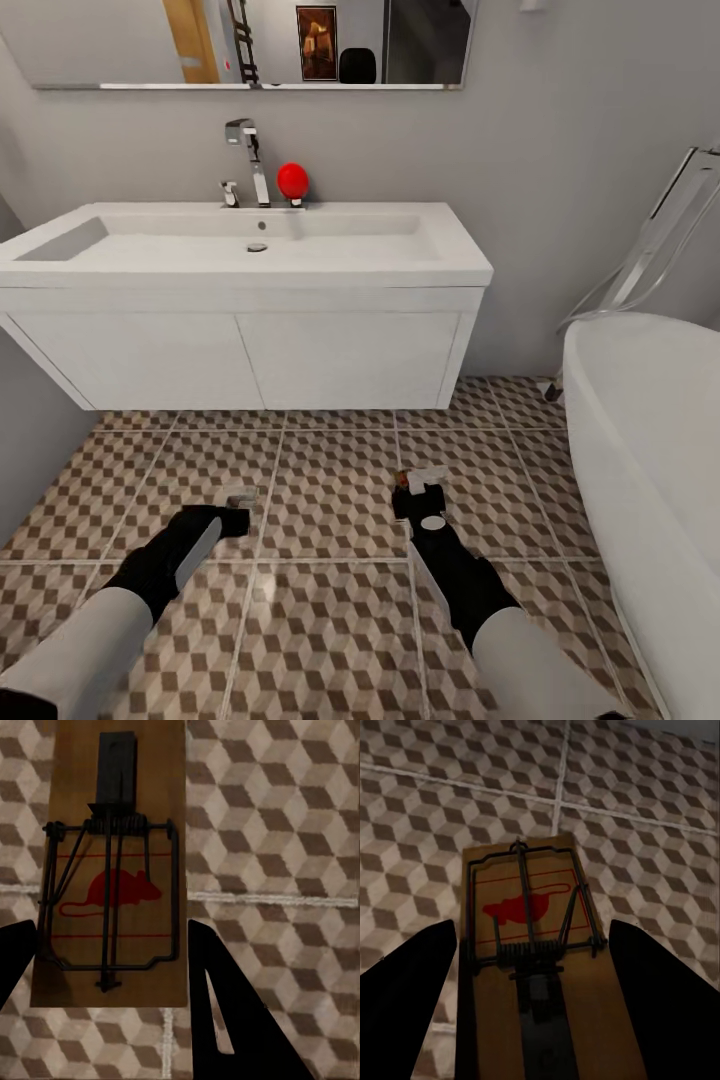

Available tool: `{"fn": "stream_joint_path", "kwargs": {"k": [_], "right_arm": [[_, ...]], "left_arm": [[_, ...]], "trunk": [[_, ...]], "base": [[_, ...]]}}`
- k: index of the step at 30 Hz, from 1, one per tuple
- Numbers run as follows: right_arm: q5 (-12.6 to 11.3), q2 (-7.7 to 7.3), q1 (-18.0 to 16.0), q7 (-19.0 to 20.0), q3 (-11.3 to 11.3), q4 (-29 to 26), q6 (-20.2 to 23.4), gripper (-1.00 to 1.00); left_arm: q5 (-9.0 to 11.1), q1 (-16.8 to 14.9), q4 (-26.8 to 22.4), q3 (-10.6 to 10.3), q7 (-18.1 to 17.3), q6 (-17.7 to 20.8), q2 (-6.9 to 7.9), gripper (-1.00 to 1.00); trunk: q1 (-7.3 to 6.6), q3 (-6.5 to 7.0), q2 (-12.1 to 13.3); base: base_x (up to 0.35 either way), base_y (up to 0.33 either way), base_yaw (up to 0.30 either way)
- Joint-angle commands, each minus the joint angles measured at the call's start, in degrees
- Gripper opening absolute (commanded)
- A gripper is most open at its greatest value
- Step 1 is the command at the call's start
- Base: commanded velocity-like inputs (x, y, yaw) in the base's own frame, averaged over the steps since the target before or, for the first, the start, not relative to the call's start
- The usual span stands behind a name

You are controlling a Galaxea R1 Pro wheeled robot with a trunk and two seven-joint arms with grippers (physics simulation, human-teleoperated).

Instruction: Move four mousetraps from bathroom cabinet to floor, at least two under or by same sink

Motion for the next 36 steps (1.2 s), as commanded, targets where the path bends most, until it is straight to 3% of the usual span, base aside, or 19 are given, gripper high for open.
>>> {"fn": "stream_joint_path", "kwargs": {"k": [1, 2, 6, 9, 13, 25, 36], "right_arm": [[0.4, 0.00, -0.5, -0.3, 0.1, 0.0, 0.7, -1.00], [0.4, 0.00, -0.9, -0.2, 0.1, 0.1, 0.8, -1.00], [0.4, 0.00, -1.2, 0.3, 0.1, 0.1, 0.3, -1.00], [0.5, 0.00, -1.3, 2.4, 0.3, 0.2, -1.3, -1.00], [1.1, 0.00, -1.3, 4.0, 0.5, 0.1, -2.4, -1.00], [2.3, 0.00, -1.3, 3.9, 1.6, -1.1, -2.7, -1.00], [2.3, 0.00, -1.3, 3.9, 1.4, -1.3, -2.7, -1.00]], "left_arm": [[0.6, -1.9, 1.6, -0.4, 0.4, 0.4, 0.07, -1.00], [0.6, -3.5, 3.1, -0.3, 0.3, 0.5, -0.02, -1.00], [0.7, -4.7, 4.2, -0.6, 0.0, -0.6, -0.18, -1.00], [0.7, -5.0, 3.9, -0.9, -0.2, -4.8, -0.21, -1.00], [0.7, -5.1, 2.3, -1.1, 0.1, -7.4, -0.58, -1.00], [0.7, -5.1, 1.1, -1.1, 0.3, -8.1, -0.74, -1.00], [0.7, -5.1, 0.9, -1.1, 0.2, -8.0, -0.74, -1.00]], "trunk": [[-0.01, -0.06, 0.0], [-0.01, -0.06, 0.0], [-0.01, -0.06, 0.0], [-0.01, -0.06, 0.0], [-0.01, -0.06, 0.0], [-0.01, -0.06, 0.0], [2.41, -2.71, -4.4]], "base": [[0.000, 0.000, 0.000], [0.000, 0.000, 0.000], [0.000, 0.000, 0.000], [0.000, 0.000, 0.000], [0.000, 0.000, 0.000], [0.000, 0.000, 0.000], [0.000, 0.000, 0.000]]}}
